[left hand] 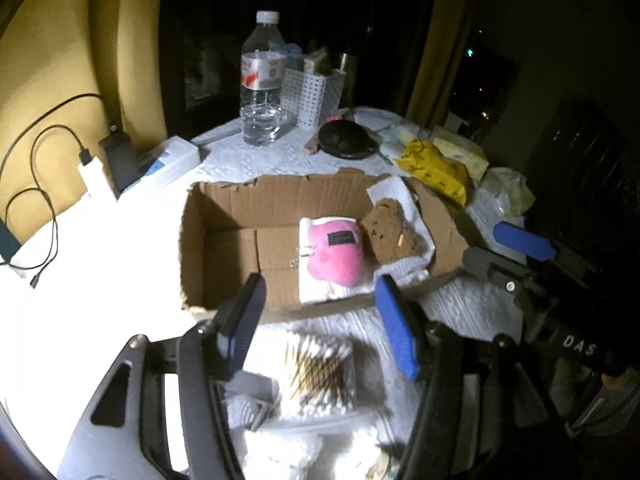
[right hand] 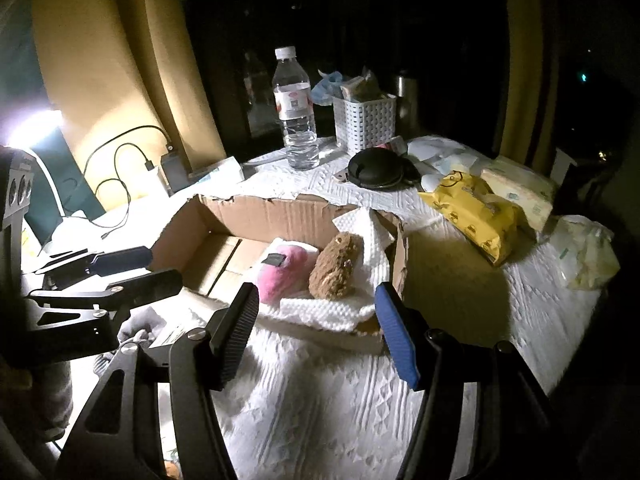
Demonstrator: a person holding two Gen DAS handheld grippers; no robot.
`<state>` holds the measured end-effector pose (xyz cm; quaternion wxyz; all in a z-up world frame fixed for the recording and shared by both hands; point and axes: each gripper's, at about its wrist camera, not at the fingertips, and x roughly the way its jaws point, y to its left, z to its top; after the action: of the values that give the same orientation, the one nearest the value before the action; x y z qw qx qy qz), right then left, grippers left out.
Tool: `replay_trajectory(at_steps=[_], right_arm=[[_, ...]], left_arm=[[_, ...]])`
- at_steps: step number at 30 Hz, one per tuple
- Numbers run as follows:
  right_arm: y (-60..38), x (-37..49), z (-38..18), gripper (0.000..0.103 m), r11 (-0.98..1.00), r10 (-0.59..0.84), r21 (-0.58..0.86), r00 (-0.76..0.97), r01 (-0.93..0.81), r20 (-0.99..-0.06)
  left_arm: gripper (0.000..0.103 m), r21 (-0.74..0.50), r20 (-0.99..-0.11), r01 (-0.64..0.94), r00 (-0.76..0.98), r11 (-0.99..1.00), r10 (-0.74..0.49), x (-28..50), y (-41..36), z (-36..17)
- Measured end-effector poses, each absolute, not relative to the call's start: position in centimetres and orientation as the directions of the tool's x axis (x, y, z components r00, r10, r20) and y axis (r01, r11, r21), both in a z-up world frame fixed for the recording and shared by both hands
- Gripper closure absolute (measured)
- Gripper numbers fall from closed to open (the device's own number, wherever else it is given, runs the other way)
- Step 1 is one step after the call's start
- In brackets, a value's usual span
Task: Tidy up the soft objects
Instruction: 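Open both grippers and withdraw from the box, then grasp the cartoon tissue pack with the right gripper while the left grasps the bubble-wrap bag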
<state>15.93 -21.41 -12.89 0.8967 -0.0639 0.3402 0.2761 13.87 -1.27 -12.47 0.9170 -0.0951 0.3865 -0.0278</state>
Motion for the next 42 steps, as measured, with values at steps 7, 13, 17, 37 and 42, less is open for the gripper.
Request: replay_trajectory(at_steps=[7, 13, 17, 37, 42], right_arm=[[-21.5, 13.4, -12.2, 0.039, 0.842, 0.448, 0.065, 0.627, -0.535, -0.637], [-21.6, 11.4, -12.0, 0.039, 0.844, 0.452, 0.077, 0.628, -0.530, -0.633], [-21.6, 10.0, -12.0, 0.039, 0.845, 0.453, 0.079, 0.630, -0.529, -0.631], [-19.3, 4.7, -15.2, 0.039, 0.812, 0.483, 0.098, 0.567, -0.576, -0.667], [-18.9, 3.8, -16.6, 0.039, 0.806, 0.486, 0.109, 0.545, -0.582, -0.684]], left_arm=[[0.032, -0.210, -0.666, -0.027, 0.736, 0.977, -0.123, 10.8, -0.9, -11.4], [0.032, -0.200, -0.649, -0.027, 0.753, 0.979, -0.112, 8.5, -0.5, -10.8], [0.032, -0.188, -0.654, -0.029, 0.749, 0.982, -0.104, 7.0, -0.1, -11.0], [0.032, -0.185, -0.685, -0.048, 0.722, 0.982, -0.094, 2.5, 0.3, -13.7], [0.032, -0.183, -0.699, -0.057, 0.709, 0.981, -0.089, 1.5, 0.5, -14.9]])
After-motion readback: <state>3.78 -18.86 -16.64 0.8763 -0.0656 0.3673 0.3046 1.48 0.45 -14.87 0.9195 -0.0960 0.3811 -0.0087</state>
